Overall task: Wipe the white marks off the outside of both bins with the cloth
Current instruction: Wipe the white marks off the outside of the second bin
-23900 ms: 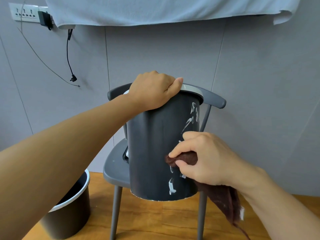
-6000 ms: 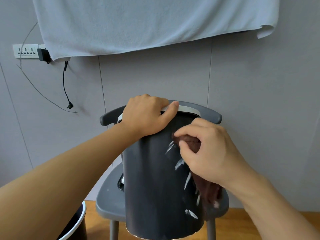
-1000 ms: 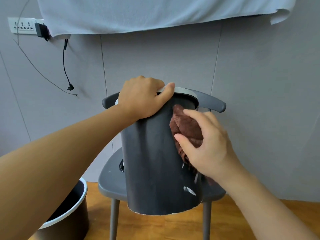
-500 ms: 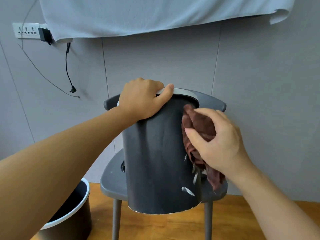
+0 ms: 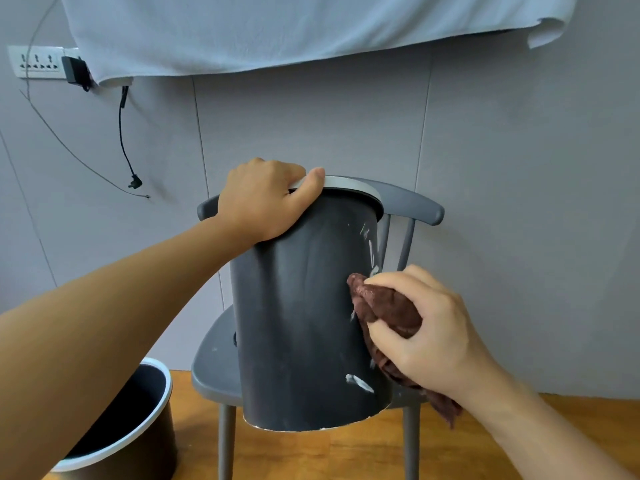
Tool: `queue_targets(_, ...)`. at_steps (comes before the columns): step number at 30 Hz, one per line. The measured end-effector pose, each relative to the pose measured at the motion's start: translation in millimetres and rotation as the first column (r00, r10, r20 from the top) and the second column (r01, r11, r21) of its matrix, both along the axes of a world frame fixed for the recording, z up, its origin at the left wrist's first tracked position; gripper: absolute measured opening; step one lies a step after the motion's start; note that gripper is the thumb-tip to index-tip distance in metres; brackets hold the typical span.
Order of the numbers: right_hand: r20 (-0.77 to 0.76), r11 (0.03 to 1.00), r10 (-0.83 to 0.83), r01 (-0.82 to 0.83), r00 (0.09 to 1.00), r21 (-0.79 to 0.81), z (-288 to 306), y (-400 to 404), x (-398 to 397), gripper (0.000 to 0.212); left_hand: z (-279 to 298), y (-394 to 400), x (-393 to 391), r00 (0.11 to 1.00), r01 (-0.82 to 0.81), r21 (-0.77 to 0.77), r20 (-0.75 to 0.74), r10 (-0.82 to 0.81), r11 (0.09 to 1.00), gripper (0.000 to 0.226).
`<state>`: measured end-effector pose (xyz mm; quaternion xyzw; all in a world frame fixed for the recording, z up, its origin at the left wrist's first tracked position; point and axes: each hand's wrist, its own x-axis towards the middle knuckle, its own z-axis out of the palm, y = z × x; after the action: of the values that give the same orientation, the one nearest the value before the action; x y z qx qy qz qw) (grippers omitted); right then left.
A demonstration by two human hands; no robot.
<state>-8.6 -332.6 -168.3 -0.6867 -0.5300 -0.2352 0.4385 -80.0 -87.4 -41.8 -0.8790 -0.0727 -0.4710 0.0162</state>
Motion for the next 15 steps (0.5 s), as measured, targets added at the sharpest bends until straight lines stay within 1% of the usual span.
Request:
queue_targets(3,-0.076,0.982,-0.046,0.059,0.996,0.178,17,10,4,0.036,0,0,-2,1.0,0.016,0.011,0.003,-0.016,1.0,0.057)
queue_targets(5,-0.103,0.961,-0.092,0.115,0.99,0.25,33,17,9,0.038,-1,-3,-3,0.999,0.034,0.027,0.006,-0.034,0.999,0.057)
queue_targets(7,-0.083,0.962,-0.134,0.15,0.987,0.23,43,25,14,0.043,-1,-5,-3,0.998,0.058,0.048,0.003,-0.058,0.997,0.057)
queue_targets(10,-0.034,0.977,-0.148,0.152,0.988,0.151,45,32,16,0.048,0,-4,-3,0.995,0.096,0.051,0.004,-0.096,0.994,0.055)
queue_targets(12,0.015,0.988,-0.111,0.108,0.994,0.106,43,29,15,0.046,-1,0,-4,0.993,0.121,0.043,0.01,-0.122,0.992,0.054)
queue_targets(15,0.051,1.0,0.024,-0.023,0.998,-0.005,33,17,5,0.04,-1,5,-4,0.992,0.126,0.03,0.018,-0.127,0.992,0.054)
